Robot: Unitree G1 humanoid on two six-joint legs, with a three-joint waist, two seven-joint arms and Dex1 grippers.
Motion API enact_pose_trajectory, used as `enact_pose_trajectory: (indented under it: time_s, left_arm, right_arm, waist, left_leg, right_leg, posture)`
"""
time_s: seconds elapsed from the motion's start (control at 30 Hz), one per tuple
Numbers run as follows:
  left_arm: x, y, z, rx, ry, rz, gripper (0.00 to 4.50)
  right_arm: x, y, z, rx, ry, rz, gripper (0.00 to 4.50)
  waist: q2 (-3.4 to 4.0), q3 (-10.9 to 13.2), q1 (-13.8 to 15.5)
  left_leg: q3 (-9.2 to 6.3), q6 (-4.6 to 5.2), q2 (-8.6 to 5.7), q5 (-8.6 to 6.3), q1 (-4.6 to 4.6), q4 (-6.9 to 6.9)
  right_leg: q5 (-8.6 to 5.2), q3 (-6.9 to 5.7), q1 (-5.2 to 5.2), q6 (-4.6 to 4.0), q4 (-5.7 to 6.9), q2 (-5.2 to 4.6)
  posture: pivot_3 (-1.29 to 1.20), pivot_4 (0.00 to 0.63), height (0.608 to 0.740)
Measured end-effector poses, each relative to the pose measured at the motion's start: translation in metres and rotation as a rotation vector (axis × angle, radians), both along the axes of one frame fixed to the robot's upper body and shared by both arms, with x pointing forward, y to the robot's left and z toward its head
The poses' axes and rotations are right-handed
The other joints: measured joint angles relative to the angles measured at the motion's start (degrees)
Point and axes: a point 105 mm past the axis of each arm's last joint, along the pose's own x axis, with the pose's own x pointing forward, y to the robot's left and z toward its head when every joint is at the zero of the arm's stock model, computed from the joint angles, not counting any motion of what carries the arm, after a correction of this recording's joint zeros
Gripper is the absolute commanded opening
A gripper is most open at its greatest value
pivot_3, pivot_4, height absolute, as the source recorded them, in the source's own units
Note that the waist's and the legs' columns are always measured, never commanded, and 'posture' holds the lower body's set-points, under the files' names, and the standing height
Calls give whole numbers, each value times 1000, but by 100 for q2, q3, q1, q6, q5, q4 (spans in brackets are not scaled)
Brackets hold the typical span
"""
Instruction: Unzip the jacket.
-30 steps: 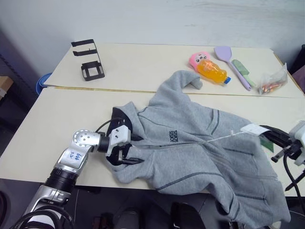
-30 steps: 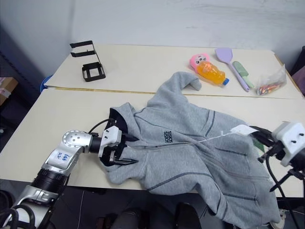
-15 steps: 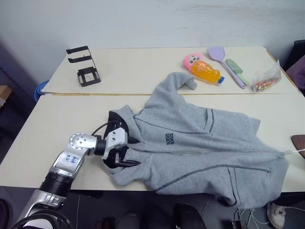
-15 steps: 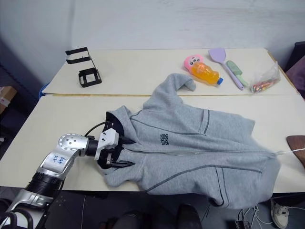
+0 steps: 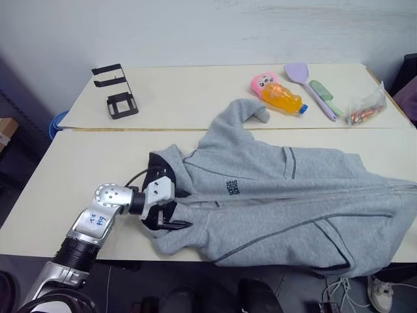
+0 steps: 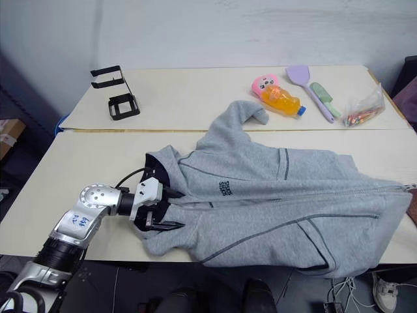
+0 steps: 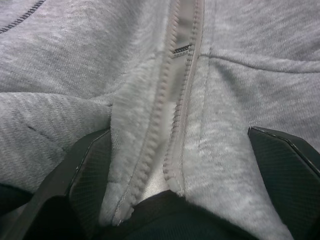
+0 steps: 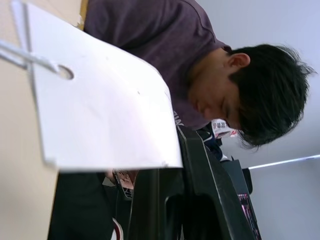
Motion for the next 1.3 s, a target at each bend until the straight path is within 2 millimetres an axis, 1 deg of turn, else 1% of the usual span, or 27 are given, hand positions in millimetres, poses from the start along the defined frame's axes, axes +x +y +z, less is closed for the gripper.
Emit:
enact_pose_trajectory:
  time_s: [0.1,0.2,0.23,0.3,0.4,0.47,0.5,0.6,0.67,0.7,0.77,0.83,0.9,0.93,0.97,1.03,1.1,1.13,1.2,1.3]
  left_arm:
    - [0,0,0,-1,-3,3,4500]
    - [0,0,-1,-1,-3,8,4500]
    - [0,1,-1,-1,-3,10,4500]
    - [-1,3,-2,2,-1,18,4500]
    - [-2,9,-3,7,0,33,4500]
    - [-3,11,-4,7,-1,36,4500]
    - [-3,12,-4,5,-6,34,4500]
    - [-4,11,-3,-3,-25,21,4500]
    - [-5,10,-3,-7,-30,14,4500]
    - [-5,10,-3,-8,-34,10,4500]
    - [-5,11,-4,-8,-39,6,4500]
    - [-6,11,-5,-6,-46,2,4500]
    - [-6,12,-5,-4,-47,1,4500]
    - [-7,12,-5,-4,-47,0,4500]
    - [-7,13,-5,0,-48,1,4500]
    - [-7,15,-6,6,-47,3,4500]
    - [-8,17,-7,13,-44,7,4500]
    - [-8,17,-7,15,-43,8,4500]
    - [-8,19,-8,22,-39,9,4500]
    - [-8,19,-9,25,-44,3,4500]
  right_arm:
    - [-12,-11,-12,49,25,-61,22]
    - [-23,-16,-22,73,51,-90,22]
    - [-25,-16,-23,68,50,-84,22]
    - [-22,-11,-19,40,30,-48,22]
    - [-6,7,-1,-24,-32,78,22]
    - [4,19,6,-38,-51,154,22]
    - [13,28,9,-25,-63,211,22]
    - [34,53,5,-56,8,359,22]
    - [44,68,3,-91,45,435,22]
    - [50,75,7,-109,42,468,22]
    - [57,81,17,-126,5,483,22]
    - [60,74,27,-105,-44,435,22]
    - [57,56,32,-51,-97,328,22]
    - [54,50,32,-37,-106,297,22]
    - [50,41,30,-13,-110,247,22]
    - [43,29,29,7,-96,183,22]
    - [32,12,29,34,-77,83,22]
    - [30,8,30,42,-75,61,22]
    - [32,6,34,55,-87,44,22]
    - [42,10,45,46,-111,47,22]
  waist:
    - [0,0,7]
    - [2,-1,-1]
    - [3,-2,-7]
    - [8,-5,-40]
    - [11,-7,-126]
    - [12,-7,-139]
    - [11,-7,-155]
    - [15,-9,-148]
    - [15,-8,-137]
    - [16,-8,-135]
    - [15,-7,-135]
    - [12,-5,-137]
    - [13,-6,-140]
    - [14,-7,-139]
    - [15,-7,-142]
    - [22,-11,-146]
    - [34,-18,-168]
    - [37,-20,-182]
    - [45,-25,-224]
    - [62,-34,-251]
  left_leg:
    - [0,0,0,0,-2,0]
    - [1,0,0,0,-1,0]
    - [2,0,0,0,0,0]
    - [4,-1,0,-1,3,-1]
    - [4,-8,2,1,2,-11]
    - [5,-12,4,1,6,-14]
    - [5,-14,6,2,8,-15]
    - [7,-13,7,4,7,-11]
    - [7,-14,8,4,5,-11]
    - [7,-14,8,4,3,-11]
    - [7,-14,8,4,3,-11]
    - [6,-14,9,4,3,-11]
    - [6,-14,10,3,4,-12]
    - [6,-14,11,3,4,-12]
    - [6,-16,12,3,5,-13]
    - [6,-16,12,3,6,-16]
    - [10,-16,13,2,8,-17]
    - [11,-16,13,2,8,-17]
    - [13,-16,13,2,8,-18]
    - [13,-16,12,2,10,-17]
  right_leg:
    - [0,0,1,0,-3,0]
    - [0,1,2,0,-4,0]
    - [0,2,2,0,-4,0]
    - [0,4,4,1,-2,0]
    - [0,7,16,1,0,1]
    - [0,8,22,1,0,5]
    - [0,9,23,1,0,9]
    - [0,9,-4,1,7,9]
    - [-1,7,-7,0,7,9]
    - [-1,5,-7,-1,4,10]
    - [-1,4,-7,-1,2,10]
    - [-2,4,-6,-3,2,9]
    - [-4,4,-7,-7,2,9]
    - [-5,3,-7,-8,2,9]
    - [-6,3,-7,-10,2,9]
    - [-7,3,-7,-12,3,9]
    - [-7,6,-7,-12,4,9]
    - [-8,7,-6,-14,4,9]
    - [-8,10,4,-13,5,8]
    - [-8,11,-1,-13,8,5]
  posture:
    - [0,150,740]
    - [0,150,740]
    - [0,150,740]
    - [0,150,740]
    - [0,150,740]
    - [0,150,740]
    - [0,150,740]
    - [0,150,740]
    - [0,150,740]
    - [0,150,740]
    - [0,150,740]
    - [0,150,740]
    - [0,150,740]
    - [0,150,740]
    - [0,150,740]
    - [0,150,740]
    - [0,150,740]
    - [0,150,740]
    - [0,150,740]
    - [0,150,740]
